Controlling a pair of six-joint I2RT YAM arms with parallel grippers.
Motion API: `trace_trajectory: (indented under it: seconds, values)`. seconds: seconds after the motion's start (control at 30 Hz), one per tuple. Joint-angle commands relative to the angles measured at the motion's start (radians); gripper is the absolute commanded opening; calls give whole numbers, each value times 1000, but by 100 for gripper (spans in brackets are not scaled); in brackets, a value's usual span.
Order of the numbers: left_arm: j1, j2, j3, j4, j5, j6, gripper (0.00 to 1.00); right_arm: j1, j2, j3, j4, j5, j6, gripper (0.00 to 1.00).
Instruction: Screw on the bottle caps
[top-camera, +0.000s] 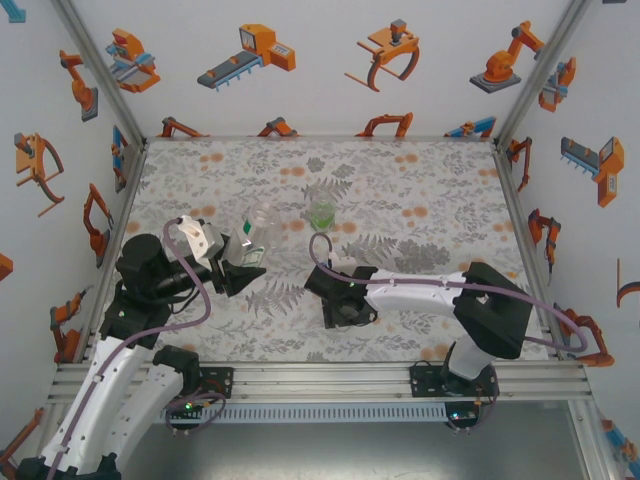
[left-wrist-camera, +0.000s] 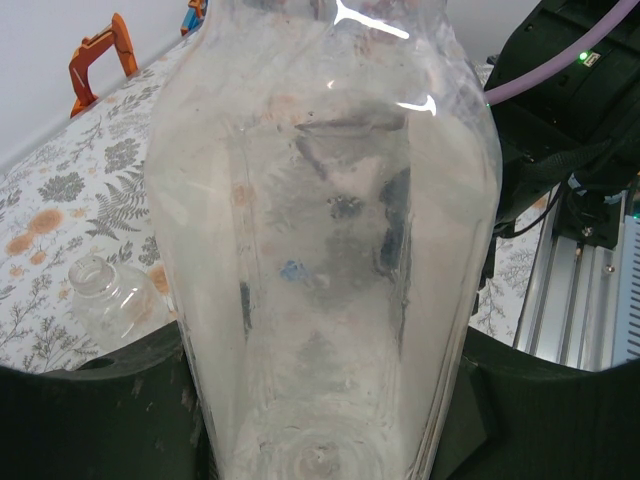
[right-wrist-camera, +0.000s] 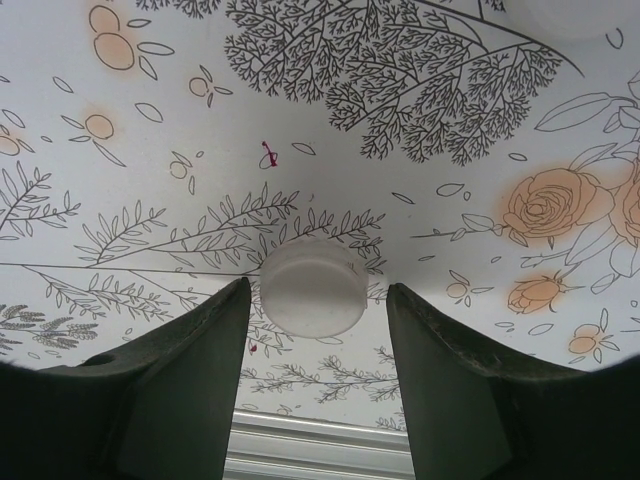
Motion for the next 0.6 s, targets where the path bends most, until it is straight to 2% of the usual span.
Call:
trace_trajectory:
  seconds: [0.0, 0.57]
  values:
    - [-3, -7, 3, 11, 4, -10, 8, -3, -14, -8, 1, 1, 19, 54]
    - [-3, 0, 4, 9, 4, -14, 8, -3, 0, -20, 16, 17, -3, 51]
